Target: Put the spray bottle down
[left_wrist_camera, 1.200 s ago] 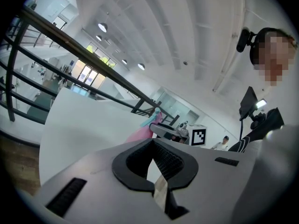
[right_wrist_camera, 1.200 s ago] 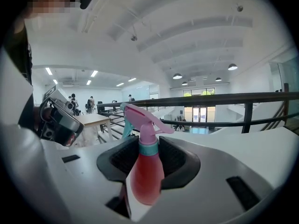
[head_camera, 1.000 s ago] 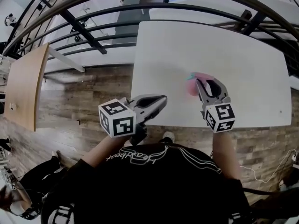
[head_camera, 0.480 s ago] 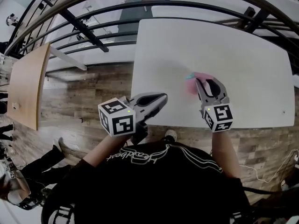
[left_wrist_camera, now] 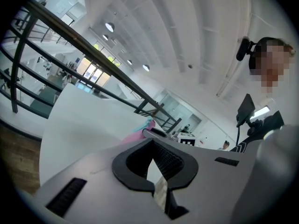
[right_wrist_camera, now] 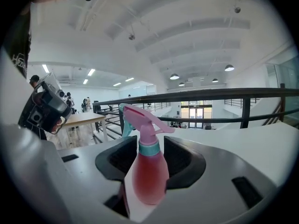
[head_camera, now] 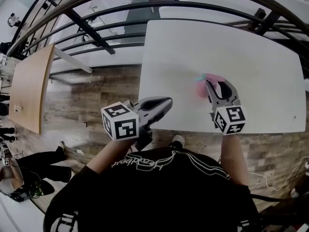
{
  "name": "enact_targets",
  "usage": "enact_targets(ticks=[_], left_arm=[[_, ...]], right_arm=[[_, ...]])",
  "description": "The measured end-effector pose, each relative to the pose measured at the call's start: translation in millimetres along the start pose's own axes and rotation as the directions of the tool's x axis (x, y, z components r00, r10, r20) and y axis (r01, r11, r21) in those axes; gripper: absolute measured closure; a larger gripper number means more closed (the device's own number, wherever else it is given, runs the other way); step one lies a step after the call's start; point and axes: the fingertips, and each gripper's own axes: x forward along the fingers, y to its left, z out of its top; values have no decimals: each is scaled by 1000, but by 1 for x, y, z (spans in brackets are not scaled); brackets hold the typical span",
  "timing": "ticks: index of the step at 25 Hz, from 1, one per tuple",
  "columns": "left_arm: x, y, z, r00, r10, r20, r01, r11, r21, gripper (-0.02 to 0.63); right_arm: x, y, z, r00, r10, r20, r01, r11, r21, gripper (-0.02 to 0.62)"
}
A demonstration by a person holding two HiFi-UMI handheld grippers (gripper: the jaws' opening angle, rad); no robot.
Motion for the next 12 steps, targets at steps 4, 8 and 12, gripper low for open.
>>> enact_targets(ticks=[4, 8, 12], left_arm=[[-6, -1, -3, 1000, -22, 12, 22, 1000, -18, 603], [-12, -12, -7, 998, -57, -1, 57, 998, -8, 603], [-17, -28, -5, 996, -90, -4, 90, 996, 20, 603]], right_arm=[[-9, -3, -3, 999, -39, -11, 39, 999, 7, 430], [-25, 4, 0, 998, -67, -11, 67, 998, 16, 422], [-43, 20, 5, 997, -72, -33, 73, 996, 52, 422]])
